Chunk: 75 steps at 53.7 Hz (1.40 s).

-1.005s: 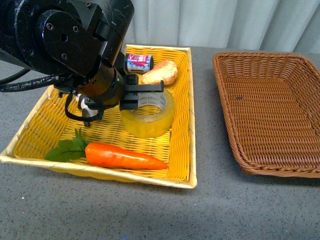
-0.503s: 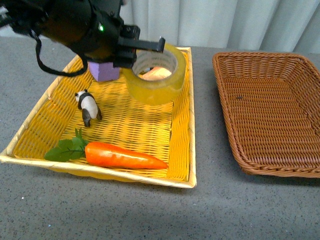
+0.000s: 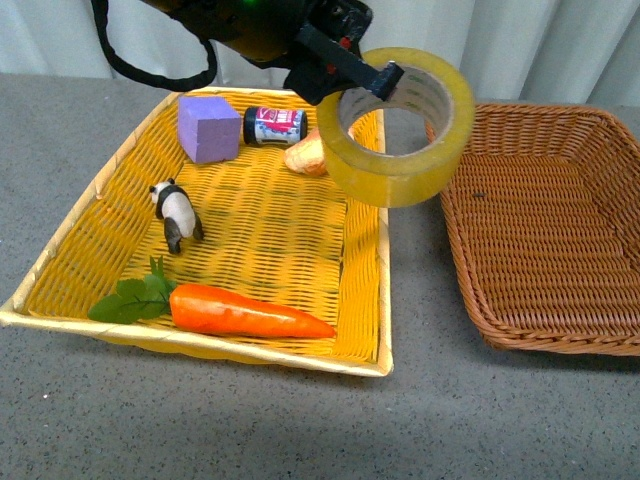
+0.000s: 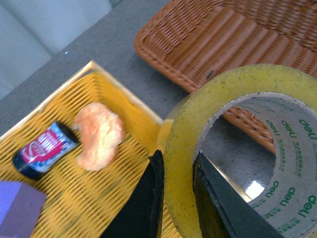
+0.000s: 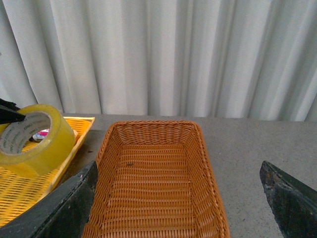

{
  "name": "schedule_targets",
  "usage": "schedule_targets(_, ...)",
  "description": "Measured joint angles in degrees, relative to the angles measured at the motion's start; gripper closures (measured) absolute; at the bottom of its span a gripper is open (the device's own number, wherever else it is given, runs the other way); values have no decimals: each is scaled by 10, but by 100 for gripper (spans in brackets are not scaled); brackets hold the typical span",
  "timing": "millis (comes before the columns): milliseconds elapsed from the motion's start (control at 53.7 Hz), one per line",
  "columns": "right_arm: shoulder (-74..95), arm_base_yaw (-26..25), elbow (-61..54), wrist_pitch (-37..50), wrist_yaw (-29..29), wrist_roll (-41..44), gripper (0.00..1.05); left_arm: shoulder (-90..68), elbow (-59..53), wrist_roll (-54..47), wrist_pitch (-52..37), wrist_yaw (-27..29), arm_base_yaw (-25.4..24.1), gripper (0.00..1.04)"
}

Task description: Move tape to another basket

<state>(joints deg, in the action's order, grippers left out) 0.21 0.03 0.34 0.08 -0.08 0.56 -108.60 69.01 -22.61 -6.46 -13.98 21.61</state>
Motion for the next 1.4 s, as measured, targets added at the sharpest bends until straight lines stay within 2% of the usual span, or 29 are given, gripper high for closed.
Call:
schedule_targets(186,0,0,0,0,0,0,9,5,11,-20,-10,-19,26,91)
schedule_targets(410,0,0,0,0,0,0,9,12,15,-29,-10,-16,27,91)
schedule_targets(465,17,9,14,-41,35,24,9,12,15,-29,-10,-15,26,91)
schedule_targets(521,68,26,42,-99,71,65,9,12,15,-30,-10,-15,26,91)
schedule_targets(559,100,27,53,-109,64,87,9,12,15,-30,-10,-15,26,91)
schedule_targets(633,173,22,76,-94,36,117,9,12,16,-30,-10,-15,26,91)
schedule_targets(726,266,16,115,-37,13,136,9,12,16,-31,-9,-15,26,91)
schedule_targets(819,367,20,158,12,-1,136,9,12,16,-31,-9,-15,26,91)
schedule_targets(931,524,51,238,50,-7,115,9,12,16,-31,-9,-15,26,91)
schedule_targets(1080,664,82,340,34,-25,87,9,12,16,-31,-9,-14,26,91)
schedule_targets(1396,833,112,493,-3,-33,87,9,12,16,-31,-9,-14,26,91)
